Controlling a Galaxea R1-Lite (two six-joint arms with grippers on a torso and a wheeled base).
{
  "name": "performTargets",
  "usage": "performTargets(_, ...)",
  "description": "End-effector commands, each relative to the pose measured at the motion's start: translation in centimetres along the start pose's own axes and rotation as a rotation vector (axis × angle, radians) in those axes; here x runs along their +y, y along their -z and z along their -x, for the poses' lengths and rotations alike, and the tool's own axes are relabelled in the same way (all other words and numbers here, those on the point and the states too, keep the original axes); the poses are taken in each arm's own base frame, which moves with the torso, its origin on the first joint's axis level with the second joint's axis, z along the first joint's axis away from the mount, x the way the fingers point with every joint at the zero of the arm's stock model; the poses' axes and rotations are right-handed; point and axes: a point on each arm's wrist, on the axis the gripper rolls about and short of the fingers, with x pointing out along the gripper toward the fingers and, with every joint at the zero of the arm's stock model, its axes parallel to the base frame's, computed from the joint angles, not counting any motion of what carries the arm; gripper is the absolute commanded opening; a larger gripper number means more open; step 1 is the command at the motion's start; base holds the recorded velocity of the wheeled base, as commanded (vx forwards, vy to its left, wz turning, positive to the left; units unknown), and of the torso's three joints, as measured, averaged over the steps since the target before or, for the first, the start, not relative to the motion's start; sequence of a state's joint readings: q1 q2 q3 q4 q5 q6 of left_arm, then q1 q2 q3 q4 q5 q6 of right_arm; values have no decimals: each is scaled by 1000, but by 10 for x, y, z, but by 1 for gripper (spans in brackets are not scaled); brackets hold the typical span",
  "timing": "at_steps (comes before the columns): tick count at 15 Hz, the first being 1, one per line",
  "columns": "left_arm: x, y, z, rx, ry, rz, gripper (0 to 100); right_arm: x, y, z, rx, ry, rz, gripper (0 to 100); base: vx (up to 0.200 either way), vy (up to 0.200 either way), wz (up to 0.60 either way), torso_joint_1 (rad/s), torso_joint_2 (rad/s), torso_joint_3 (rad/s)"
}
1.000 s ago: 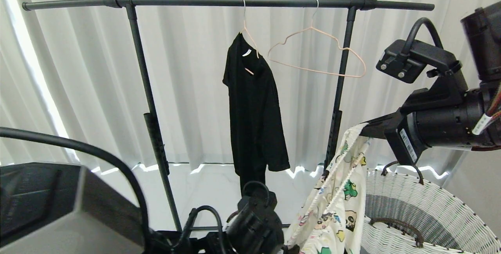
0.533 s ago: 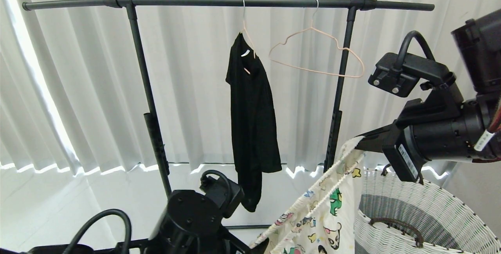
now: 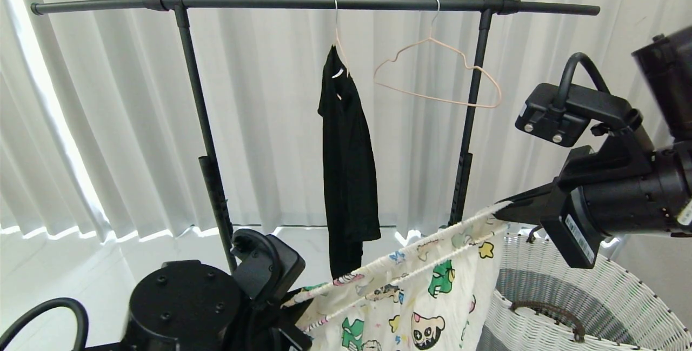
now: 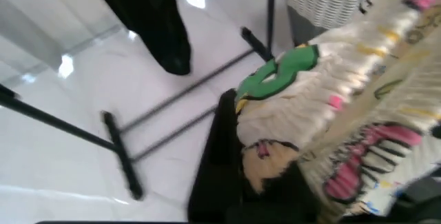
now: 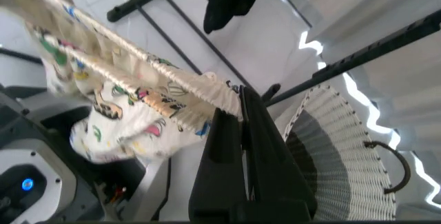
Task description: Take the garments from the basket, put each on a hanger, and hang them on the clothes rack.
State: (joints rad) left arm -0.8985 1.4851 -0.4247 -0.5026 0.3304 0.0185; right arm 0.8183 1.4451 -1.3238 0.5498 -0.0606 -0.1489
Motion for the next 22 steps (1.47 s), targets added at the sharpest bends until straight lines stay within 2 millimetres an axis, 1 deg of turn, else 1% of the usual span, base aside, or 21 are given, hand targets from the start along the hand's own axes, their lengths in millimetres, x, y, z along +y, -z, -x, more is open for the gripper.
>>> performTargets(1, 5, -4, 14, -54, -12, -23, 0, 0, 2, 5, -4, 1, 0, 0, 0, 0, 0, 0, 0, 0)
performTargets(2, 8, -11, 19, -91, -13, -41, 0, 0, 5, 7, -1, 0, 2, 0, 0, 0, 0, 0, 0, 0)
performTargets(3, 14, -23, 18, -109, -38, -30, 0, 1, 7, 10, -4, -1, 3, 0, 0, 0, 0, 0, 0, 0)
performTargets(4, 21, -39, 20, -100, -63, -27, 0, 1, 7, 12, -11, -2, 4, 0, 0, 0, 0, 0, 0, 0)
performTargets(5, 28, -59, 25, -80, -68, -25, 0, 1, 6, 16, -21, -2, 4, 0, 0, 0, 0, 0, 0, 0)
performTargets(7, 39, -96, 43, -49, -19, -20, 0, 1, 2, 22, -52, 2, 3, 0, 0, 0, 0, 0, 0, 0)
performTargets(9, 45, -123, 63, -74, 64, -18, 0, -3, -10, 31, -109, 14, -4, 0, 0, 0, 0, 0, 0, 0)
performTargets(10, 47, -132, 72, -77, 77, -18, 0, -5, -18, 34, -135, 22, -7, 0, 0, 0, 0, 0, 0, 0)
performTargets(11, 49, -138, 81, -72, 90, -20, 0, -7, -24, 36, -154, 29, -10, 0, 0, 0, 0, 0, 0, 0)
performTargets(12, 52, -142, 93, -63, 117, -23, 0, -9, -32, 37, -177, 33, -13, 0, 0, 0, 0, 0, 0, 0)
performTargets(14, 55, -146, 110, -59, 170, -26, 0, -11, -43, 42, -211, 38, -15, 0, 0, 0, 0, 0, 0, 0)
performTargets(16, 56, -145, 114, -66, 171, -27, 0, -12, -45, 49, -219, 41, -15, 0, 0, 0, 0, 0, 0, 0)
performTargets(17, 55, -145, 115, -72, 175, -34, 0, -12, -45, 56, -221, 40, -15, 0, 0, 0, 0, 0, 0, 0)
performTargets(18, 54, -145, 115, -73, 178, -38, 0, -12, -44, 58, -221, 40, -15, 0, 0, 0, 0, 0, 0, 0)
performTargets(19, 53, -149, 112, -98, 181, -64, 0, -11, -36, 74, -198, 24, -10, 0, 0, 0, 0, 0, 0, 0)
performTargets(20, 51, -154, 106, -134, 177, -60, 0, -10, -31, 83, -194, 3, -6, 0, 0, 0, 0, 0, 0, 0)
performTargets(22, 48, -170, 88, -232, 163, -59, 0, -4, -16, 107, -181, -82, 14, 0, 0, 0, 0, 0, 0, 0)
